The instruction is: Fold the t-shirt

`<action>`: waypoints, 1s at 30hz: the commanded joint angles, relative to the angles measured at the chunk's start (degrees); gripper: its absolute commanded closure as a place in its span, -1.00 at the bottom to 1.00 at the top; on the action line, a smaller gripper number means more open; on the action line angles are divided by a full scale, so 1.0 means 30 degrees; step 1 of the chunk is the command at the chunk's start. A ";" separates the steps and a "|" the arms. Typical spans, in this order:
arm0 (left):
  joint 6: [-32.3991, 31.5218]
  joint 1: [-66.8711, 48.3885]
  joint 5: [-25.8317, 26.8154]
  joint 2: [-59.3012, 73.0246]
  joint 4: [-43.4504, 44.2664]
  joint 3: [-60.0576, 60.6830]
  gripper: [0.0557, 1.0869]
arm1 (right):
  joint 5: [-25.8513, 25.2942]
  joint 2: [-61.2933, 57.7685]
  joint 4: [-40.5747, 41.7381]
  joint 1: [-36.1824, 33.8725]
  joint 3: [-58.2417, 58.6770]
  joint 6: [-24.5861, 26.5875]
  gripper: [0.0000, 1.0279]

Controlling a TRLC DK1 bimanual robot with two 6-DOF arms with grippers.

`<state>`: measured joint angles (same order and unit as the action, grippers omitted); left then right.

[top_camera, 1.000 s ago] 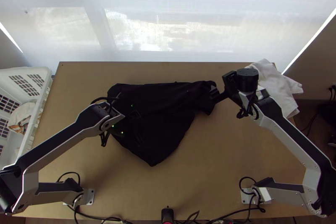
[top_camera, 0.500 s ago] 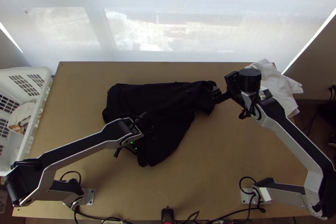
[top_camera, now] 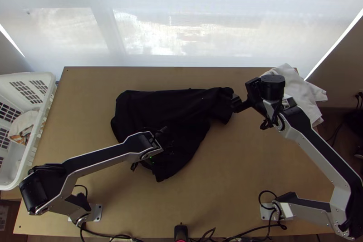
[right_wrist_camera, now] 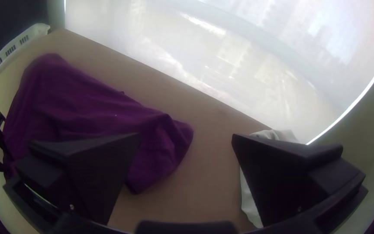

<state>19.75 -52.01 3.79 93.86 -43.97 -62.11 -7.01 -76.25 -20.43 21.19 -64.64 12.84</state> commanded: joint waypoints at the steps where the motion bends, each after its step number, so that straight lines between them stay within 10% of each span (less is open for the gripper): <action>1: 0.0185 0.0461 -0.0209 0.0557 0.0710 -0.0216 0.93 | 0.0021 0.0455 -0.0311 -0.0061 0.0131 0.0056 -0.91; 30: 0.0537 0.6057 -0.0356 -0.4071 -0.0814 -0.3028 0.93 | 0.0255 0.0572 -0.0838 0.2927 0.5229 0.0436 -0.91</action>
<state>20.67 -38.87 2.72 84.09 -46.59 -70.06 -6.83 -74.15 -23.22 26.28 -53.56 14.15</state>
